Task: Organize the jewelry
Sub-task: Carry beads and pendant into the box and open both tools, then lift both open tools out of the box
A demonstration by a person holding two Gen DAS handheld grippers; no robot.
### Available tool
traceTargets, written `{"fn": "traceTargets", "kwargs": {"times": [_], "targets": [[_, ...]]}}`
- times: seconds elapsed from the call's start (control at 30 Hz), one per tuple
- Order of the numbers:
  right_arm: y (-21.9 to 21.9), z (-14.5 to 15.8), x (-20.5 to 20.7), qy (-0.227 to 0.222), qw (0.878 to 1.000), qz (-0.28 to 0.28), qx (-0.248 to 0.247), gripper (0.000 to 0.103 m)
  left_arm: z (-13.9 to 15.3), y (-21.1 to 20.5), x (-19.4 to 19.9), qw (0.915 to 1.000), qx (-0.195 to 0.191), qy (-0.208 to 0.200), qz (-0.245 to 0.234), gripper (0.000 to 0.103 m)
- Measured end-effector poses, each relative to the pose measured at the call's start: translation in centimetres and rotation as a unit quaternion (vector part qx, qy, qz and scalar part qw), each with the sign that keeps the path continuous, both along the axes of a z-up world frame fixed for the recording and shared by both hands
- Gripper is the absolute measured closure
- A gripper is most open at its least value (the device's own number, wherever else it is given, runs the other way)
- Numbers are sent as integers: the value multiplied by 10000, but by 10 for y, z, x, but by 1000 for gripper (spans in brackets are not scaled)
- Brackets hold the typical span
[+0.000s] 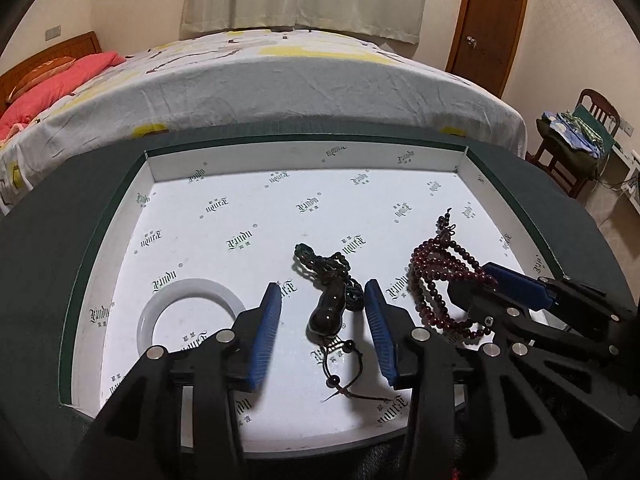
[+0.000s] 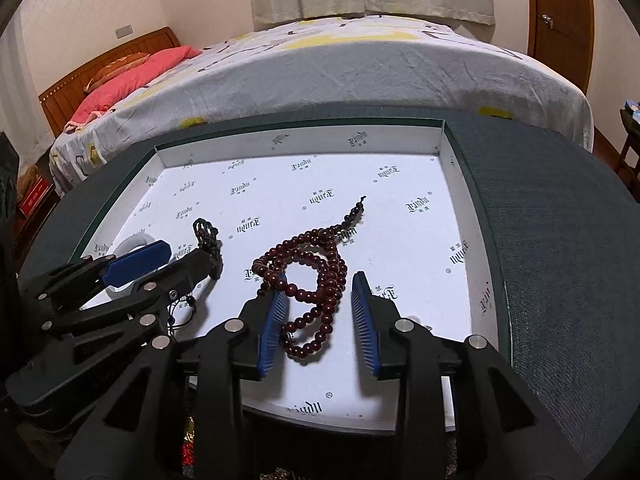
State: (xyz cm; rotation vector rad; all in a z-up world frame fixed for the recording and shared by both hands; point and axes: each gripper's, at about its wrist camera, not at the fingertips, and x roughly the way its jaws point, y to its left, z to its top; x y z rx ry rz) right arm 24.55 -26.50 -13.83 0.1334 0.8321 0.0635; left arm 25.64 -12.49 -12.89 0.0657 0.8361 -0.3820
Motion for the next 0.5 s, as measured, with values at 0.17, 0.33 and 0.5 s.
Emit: {"fn": "traceTargets", "kwargs": {"times": [0.17, 0.33, 0.5], "targets": [[-1, 6, -5, -71, 10000, -14, 25, 66, 8, 0, -6, 9998, 90, -182, 16, 52], [-3, 11, -10, -98, 9999, -43, 49, 61, 14, 4, -8, 9997, 11, -224, 37, 46], [-3, 15, -19, -121, 9999, -68, 70, 60, 16, 5, -13, 9997, 19, -247, 9, 45]]}}
